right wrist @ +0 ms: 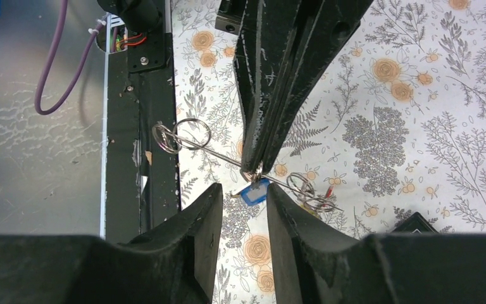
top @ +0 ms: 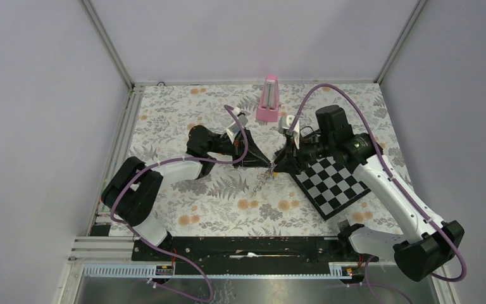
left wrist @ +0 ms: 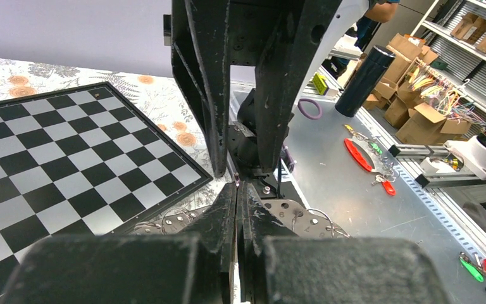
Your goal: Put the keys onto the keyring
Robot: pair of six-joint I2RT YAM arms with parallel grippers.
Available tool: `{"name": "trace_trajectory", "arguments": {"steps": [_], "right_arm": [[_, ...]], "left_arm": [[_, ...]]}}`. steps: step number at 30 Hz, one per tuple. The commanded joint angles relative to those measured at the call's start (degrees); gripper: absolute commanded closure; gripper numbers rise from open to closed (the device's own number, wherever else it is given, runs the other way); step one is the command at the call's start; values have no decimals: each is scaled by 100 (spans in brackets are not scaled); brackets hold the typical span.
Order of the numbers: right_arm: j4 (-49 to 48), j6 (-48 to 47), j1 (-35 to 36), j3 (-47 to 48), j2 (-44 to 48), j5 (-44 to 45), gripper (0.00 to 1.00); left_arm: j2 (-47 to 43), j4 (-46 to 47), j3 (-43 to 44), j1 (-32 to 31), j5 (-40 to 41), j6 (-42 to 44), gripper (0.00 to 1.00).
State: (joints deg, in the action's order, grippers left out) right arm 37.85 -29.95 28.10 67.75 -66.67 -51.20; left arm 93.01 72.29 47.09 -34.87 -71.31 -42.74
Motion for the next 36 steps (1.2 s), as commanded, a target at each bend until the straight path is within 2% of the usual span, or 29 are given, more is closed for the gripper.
{"name": "trace_trajectory", "arguments": {"steps": [1,12,20,26,30,33,36], "right_arm": [[-209,126,-32,94,-65,-232,62],[-435,262,-27,-82,-215,-187,65],[-465,289,-28,-107,-258,-136,76],[-479,284,-30,-154,-250,-127,78],[-484,288,-34,-131,-256,-127,86],[-457,253,-25,-100,-259,-112,99],[-379,183,-27,-59,-245,-48,100]], "left_arm": [[-249,171,24,0,230,161,100],[-215,373,20,-1,248,-27,100],[-243,400,2,-2,238,-50,100],[-246,417,-16,-2,240,-50,100],[-242,417,-16,-2,227,-50,100],[-242,417,-18,-2,206,-46,100],[-264,382,-41,7,139,-5,100]]}}
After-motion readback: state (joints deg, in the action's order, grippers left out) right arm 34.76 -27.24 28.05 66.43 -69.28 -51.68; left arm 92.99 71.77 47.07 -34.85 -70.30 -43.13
